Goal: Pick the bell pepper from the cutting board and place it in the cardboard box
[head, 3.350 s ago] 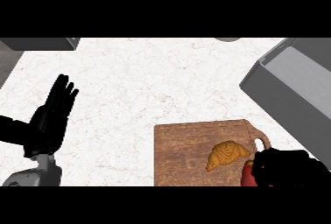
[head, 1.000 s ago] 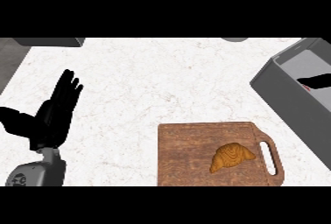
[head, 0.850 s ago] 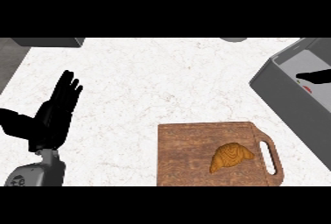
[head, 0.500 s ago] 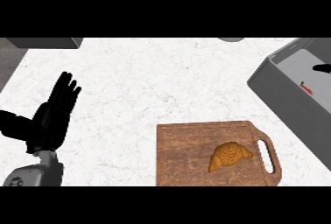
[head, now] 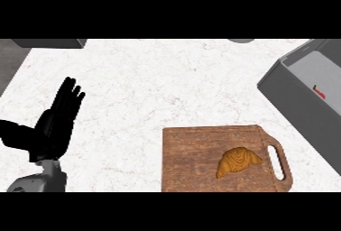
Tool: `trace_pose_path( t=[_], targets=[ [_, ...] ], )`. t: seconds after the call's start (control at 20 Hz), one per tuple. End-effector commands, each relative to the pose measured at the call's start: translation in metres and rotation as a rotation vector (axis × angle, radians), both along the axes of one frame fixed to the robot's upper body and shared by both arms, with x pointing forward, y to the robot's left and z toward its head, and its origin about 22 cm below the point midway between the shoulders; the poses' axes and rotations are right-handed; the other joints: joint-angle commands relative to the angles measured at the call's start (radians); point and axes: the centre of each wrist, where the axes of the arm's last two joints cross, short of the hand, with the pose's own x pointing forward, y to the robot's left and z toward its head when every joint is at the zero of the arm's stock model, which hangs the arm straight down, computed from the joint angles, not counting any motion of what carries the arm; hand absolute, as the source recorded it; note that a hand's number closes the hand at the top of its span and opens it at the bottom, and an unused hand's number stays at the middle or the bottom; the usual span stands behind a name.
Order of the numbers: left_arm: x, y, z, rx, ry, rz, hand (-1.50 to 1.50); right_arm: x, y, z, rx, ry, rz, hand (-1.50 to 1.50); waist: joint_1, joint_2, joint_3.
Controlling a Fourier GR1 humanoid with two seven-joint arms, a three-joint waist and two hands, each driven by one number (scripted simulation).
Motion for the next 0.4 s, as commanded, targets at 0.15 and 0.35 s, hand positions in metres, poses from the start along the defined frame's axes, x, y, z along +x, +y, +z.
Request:
trace_pose_path(
  t=[0.15, 0.35],
  targets=[
    [0.015, -0.014, -0.002, 0.001, 0.005, -0.001, 0.0, -0.032, -0.031, -0.006, 0.043, -0.043, -0.003, -1.5, -0.002, 0.003, 0.001],
    [0.015, 0.0, 0.0, -0.002, 0.001, -0.001, 0.0, -0.044, -0.037, -0.022, 0.043, -0.053, -0.025, -1.5, 0.009, 0.007, 0.002]
  ],
)
